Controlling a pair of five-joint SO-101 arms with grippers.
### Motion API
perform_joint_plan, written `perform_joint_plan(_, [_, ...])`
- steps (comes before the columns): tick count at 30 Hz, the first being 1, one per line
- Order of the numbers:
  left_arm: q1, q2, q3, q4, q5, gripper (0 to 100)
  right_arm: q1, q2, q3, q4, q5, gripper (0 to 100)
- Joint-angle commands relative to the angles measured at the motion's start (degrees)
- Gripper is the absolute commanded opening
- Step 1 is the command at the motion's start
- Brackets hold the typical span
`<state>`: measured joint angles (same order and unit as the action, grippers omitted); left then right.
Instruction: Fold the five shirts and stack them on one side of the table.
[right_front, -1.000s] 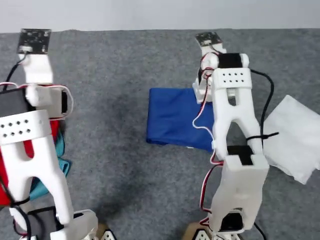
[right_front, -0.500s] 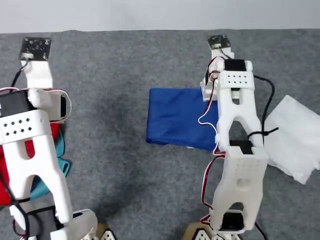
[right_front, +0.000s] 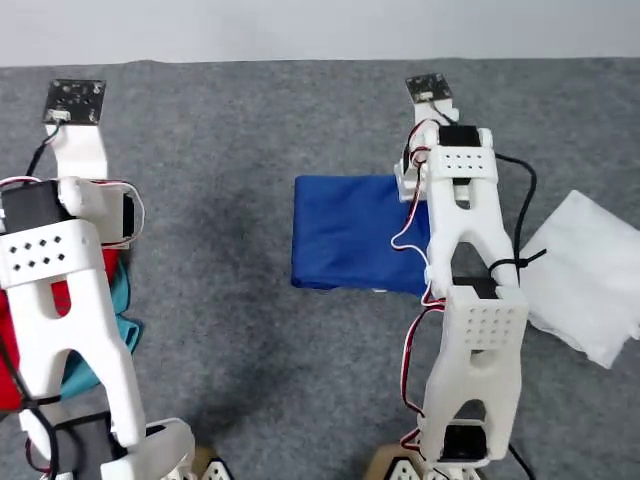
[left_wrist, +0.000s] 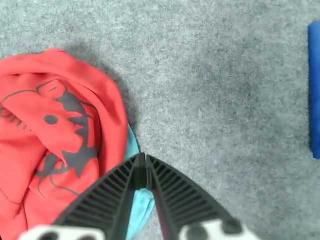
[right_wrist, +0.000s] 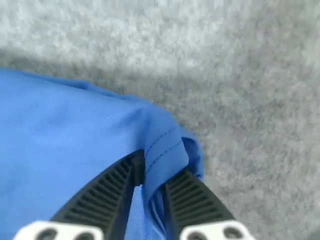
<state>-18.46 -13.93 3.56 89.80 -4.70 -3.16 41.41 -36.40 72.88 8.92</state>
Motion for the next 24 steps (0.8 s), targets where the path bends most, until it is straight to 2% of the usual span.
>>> perform_joint_plan(1, [-0.4, -2.2, -0.1, 1.7, -0.7, 0, -0.8, -0.6, -4.9, -2.1, 3.3, 0.9])
perform_joint_plan(9, [-0.4, -2.2, -0.1, 1.7, -0.7, 0, 0.6, 4.3, -5.4, -5.7, 5.7, 0.9])
perform_joint_plan(11, [-0.4, -2.1, -0.1, 1.7, -0.7, 0, 0.9, 5.2, -5.4, -5.1, 5.7, 3.6])
perform_joint_plan(16, [-0.4, -1.8, -0.1, 1.7, -0.7, 0, 1.1, 2.3, -7.9, 0.3, 5.3, 21.2])
perform_joint_plan(20, [-0.4, -2.0, -0.1, 1.7, -0.7, 0, 0.2, -0.6, -10.8, 6.3, 4.7, 22.1])
perform_joint_plan(24, [-0.4, -1.8, -0.1, 1.7, -0.7, 0, -1.0, -1.0, -12.0, 12.5, -1.8, 22.3])
